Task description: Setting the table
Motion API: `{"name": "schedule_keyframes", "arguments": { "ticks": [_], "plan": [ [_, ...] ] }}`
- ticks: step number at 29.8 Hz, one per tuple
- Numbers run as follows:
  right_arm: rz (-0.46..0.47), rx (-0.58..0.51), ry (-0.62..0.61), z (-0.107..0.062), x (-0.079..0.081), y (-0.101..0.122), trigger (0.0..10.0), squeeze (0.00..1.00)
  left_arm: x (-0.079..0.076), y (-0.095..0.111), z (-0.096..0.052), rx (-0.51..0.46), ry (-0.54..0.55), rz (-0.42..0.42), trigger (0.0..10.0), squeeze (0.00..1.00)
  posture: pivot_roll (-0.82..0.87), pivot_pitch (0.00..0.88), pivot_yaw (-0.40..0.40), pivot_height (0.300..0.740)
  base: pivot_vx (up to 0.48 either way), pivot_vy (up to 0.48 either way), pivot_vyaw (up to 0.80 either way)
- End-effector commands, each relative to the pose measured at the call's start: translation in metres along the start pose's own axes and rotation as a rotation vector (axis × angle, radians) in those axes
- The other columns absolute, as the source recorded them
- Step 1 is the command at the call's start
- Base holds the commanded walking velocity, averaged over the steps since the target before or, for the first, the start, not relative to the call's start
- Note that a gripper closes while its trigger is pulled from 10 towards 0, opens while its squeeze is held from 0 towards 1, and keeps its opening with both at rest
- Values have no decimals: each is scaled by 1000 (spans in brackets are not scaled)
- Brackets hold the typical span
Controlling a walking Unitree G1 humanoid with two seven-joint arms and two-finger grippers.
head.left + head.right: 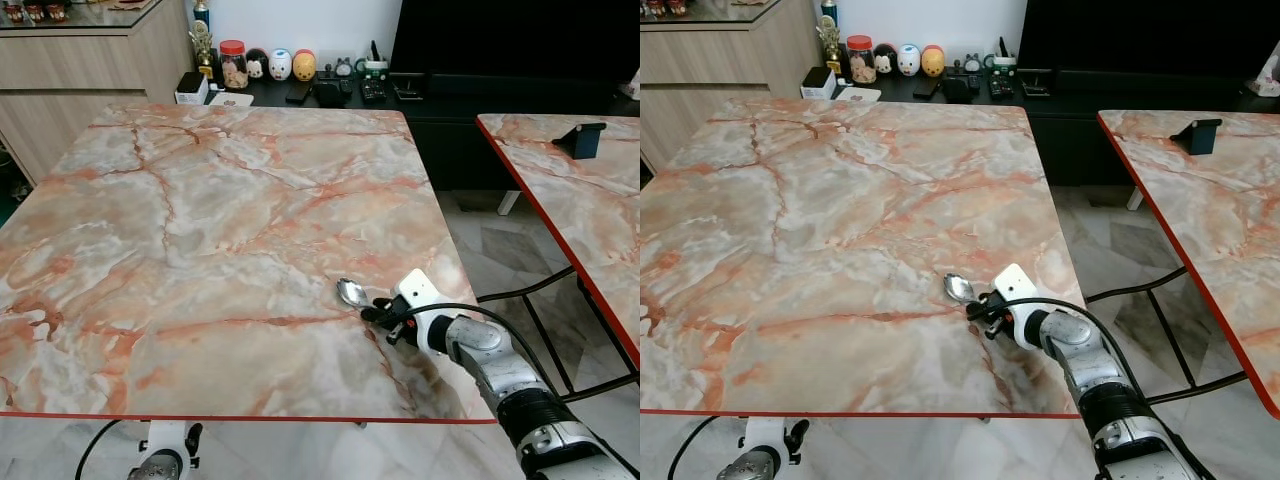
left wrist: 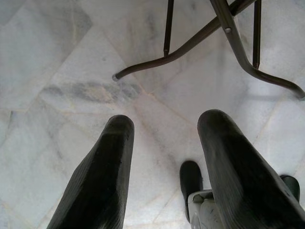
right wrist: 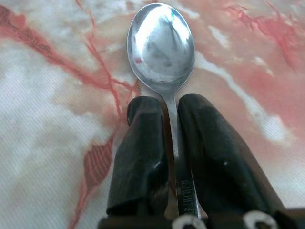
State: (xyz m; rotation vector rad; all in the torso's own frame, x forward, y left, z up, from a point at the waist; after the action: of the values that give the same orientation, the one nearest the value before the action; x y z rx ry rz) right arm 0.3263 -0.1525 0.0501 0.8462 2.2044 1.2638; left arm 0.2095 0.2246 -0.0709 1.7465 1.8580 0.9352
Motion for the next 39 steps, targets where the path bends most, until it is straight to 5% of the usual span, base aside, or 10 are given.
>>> {"name": "schedule_keyframes", "arguments": {
  "ticks": [1, 19, 20, 21, 22, 31, 39],
  "plan": [
    [2, 24, -18, 0, -2, -3, 0, 0, 0, -3, -1, 8, 3, 4, 10000, 0, 20, 0, -32, 740, 0, 0, 0],
    [12, -15, -65, 3, -2, 1, 0, 0, 0, -3, -1, 8, 3, 6, 10000, 0, 18, 0, -30, 740, 0, 0, 0],
    [12, -34, -84, 4, -3, 4, 2314, 0, 1, -2, -1, 8, 3, 7, 10000, 0, 17, 0, -30, 740, 0, 0, 0],
    [6, -60, -113, 4, -5, 8, 6706, 0, 1, -2, -1, 7, 3, 7, 10000, 0, 18, 0, -31, 740, 0, 0, 0],
    [22, -104, -173, 3, -10, 15, 10000, 0, 1, -2, -1, 6, 4, 7, 10000, 0, 18, 0, -31, 740, 0, 0, 0],
    [55, -401, -538, -20, -32, 49, 10000, 0, 2, -3, -1, 6, 6, 8, 10000, 0, 9, 1, -29, 740, 0, 0, 0],
    [143, -533, -776, -41, -36, 47, 10000, 0, 3, -3, -2, -6, 6, -4, 10000, 0, -2, 16, -31, 740, 0, 0, 0]
  ]
}}
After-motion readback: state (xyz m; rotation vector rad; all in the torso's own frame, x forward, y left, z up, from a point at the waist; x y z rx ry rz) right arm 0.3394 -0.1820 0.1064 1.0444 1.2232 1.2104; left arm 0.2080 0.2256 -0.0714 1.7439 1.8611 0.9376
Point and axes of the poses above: a point about 5 cm out from each wrist's last joint towards the gripper, its own z axis pointing out of the wrist towards the gripper, its own y axis along the axis of the wrist's last joint, x = y × z, the point moved 1 cm from there along z, pointing out of the wrist towards the gripper, and after that the axes turned 2 degrees about -z, right-handed, at the moved point
